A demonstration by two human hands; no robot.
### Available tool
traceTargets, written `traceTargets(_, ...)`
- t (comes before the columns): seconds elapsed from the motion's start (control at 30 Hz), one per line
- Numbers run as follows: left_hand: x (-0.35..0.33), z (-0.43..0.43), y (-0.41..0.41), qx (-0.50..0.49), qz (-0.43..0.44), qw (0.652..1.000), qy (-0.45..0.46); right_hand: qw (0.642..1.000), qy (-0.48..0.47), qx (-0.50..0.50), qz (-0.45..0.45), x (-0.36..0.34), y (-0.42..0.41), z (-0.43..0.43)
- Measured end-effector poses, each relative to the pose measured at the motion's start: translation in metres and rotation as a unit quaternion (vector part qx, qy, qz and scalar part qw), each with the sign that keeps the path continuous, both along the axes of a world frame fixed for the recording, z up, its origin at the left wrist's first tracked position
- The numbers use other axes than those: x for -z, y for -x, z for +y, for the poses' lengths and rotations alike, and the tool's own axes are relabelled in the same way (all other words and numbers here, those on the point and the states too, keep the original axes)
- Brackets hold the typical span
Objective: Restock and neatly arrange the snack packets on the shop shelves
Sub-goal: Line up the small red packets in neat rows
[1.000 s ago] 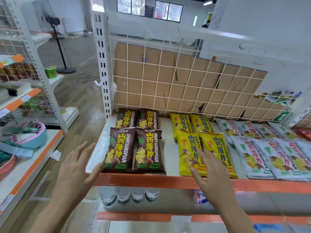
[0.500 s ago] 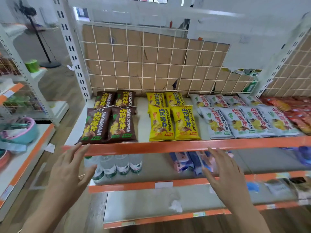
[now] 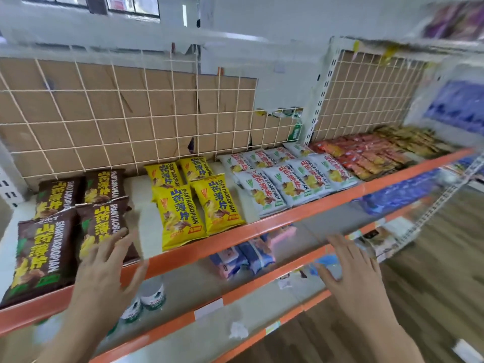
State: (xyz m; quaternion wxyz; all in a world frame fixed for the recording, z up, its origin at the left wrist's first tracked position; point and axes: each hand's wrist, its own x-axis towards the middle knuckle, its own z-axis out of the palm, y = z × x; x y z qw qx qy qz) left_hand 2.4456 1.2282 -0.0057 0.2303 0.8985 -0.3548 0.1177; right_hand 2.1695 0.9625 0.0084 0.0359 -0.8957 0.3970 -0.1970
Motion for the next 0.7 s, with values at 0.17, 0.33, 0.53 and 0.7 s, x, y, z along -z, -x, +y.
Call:
traceTargets(0.17,-0.004,-0.043,0.0,0.061,-0.006,0.998,0.006,0.998,0.012,0.055,-0.032,0.0,0.028,-0.01)
traceTargets(0.33,-0.005,-0.087,0.012,0.097,-0.009,0.995,0.003,0.995,-0.002,0.094,-0.047,0.001,0.058,-0.038)
traceTargets(0.53,-0.008,-0.164,0.044,0.111,-0.01,0.994,-0.005,0.99,-0.026,0.123,-0.059,-0.005,0.095,-0.108)
traceTargets(0.7,-0.012,-0.246,0.086,0.118,-0.021,0.993,-0.019,0.989,-0.009,0.126,-0.072,-0.007,0.136,-0.18)
